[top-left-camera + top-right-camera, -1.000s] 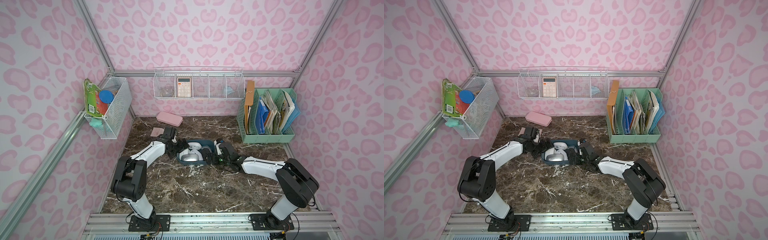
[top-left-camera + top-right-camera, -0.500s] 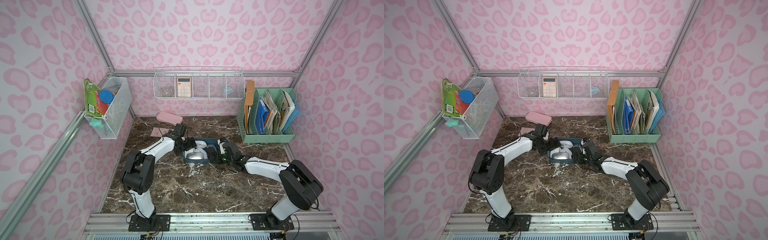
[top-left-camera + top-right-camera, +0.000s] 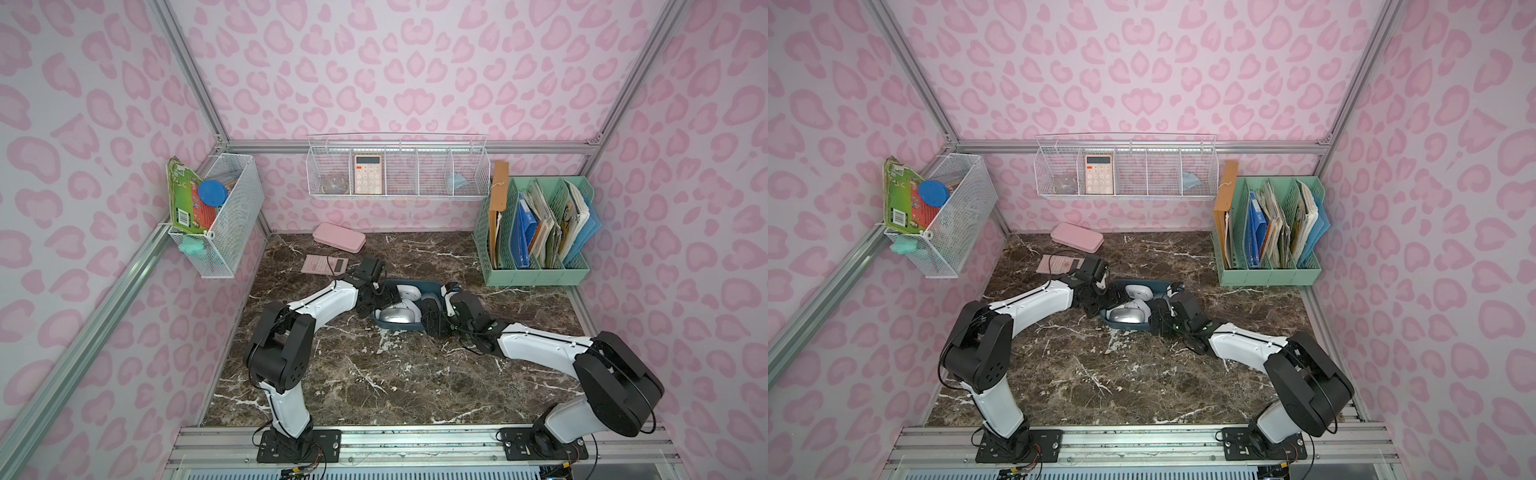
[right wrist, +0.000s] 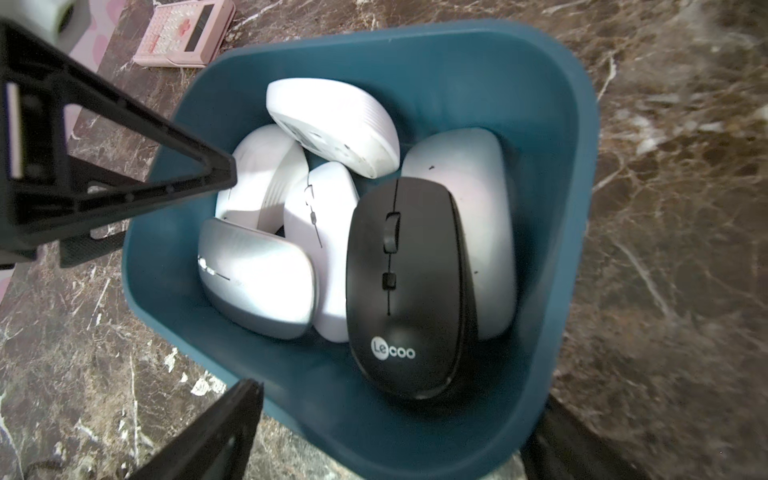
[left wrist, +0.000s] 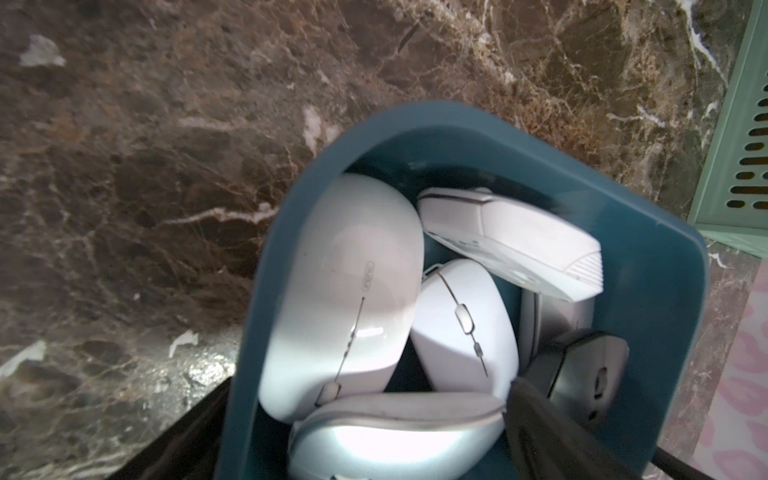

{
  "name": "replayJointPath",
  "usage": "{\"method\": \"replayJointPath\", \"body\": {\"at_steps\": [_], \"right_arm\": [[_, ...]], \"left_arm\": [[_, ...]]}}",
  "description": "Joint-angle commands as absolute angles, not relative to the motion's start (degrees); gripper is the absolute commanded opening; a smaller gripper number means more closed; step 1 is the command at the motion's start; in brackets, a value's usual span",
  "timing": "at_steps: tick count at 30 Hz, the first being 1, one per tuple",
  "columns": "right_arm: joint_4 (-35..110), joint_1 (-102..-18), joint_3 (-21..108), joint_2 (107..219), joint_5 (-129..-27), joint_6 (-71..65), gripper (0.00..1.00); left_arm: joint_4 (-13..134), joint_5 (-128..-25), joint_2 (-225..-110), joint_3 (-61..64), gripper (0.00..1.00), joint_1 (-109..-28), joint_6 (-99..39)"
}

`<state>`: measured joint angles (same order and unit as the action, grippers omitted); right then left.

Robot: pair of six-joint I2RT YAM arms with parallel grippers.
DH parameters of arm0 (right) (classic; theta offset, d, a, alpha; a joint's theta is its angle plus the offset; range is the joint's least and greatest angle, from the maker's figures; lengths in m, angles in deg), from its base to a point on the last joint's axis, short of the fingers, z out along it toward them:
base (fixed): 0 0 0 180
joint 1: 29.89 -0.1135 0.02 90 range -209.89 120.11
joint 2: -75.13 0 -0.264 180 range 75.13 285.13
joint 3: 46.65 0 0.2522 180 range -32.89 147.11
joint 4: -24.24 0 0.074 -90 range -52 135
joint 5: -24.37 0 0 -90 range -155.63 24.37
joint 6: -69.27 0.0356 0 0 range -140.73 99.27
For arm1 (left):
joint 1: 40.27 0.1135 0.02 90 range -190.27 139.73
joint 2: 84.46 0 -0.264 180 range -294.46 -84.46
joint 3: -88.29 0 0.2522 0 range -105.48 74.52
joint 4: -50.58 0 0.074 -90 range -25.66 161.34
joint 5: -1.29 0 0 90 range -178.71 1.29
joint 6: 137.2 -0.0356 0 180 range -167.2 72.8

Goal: Take out the mouse from the storage box
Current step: Move the storage box to the center of the board, then pick up the mouse from the storage box.

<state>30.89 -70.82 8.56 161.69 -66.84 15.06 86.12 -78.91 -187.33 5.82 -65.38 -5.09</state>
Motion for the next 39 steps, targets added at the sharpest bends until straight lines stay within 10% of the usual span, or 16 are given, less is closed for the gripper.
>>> {"method": "replayJointPath", "body": {"at_steps": [1, 22, 39], "right_arm": [[32.3, -69.9, 8.1, 160.9, -65.8, 15.1, 0.97], [52.3, -76.2, 24.7, 163.8, -49.8, 3.5, 0.89], [61.0, -76.4, 38.0, 179.3, -45.0, 4.4, 0.89]], "left_arm": [[85.7, -76.4, -185.7, 6.9, 0.99, -65.6, -4.0], [91.1, -102.3, -152.7, 30.9, 0.99, -65.6, -8.8], [82.5, -102.9, -134.0, 43.1, 0.99, -65.6, -13.9]]}}
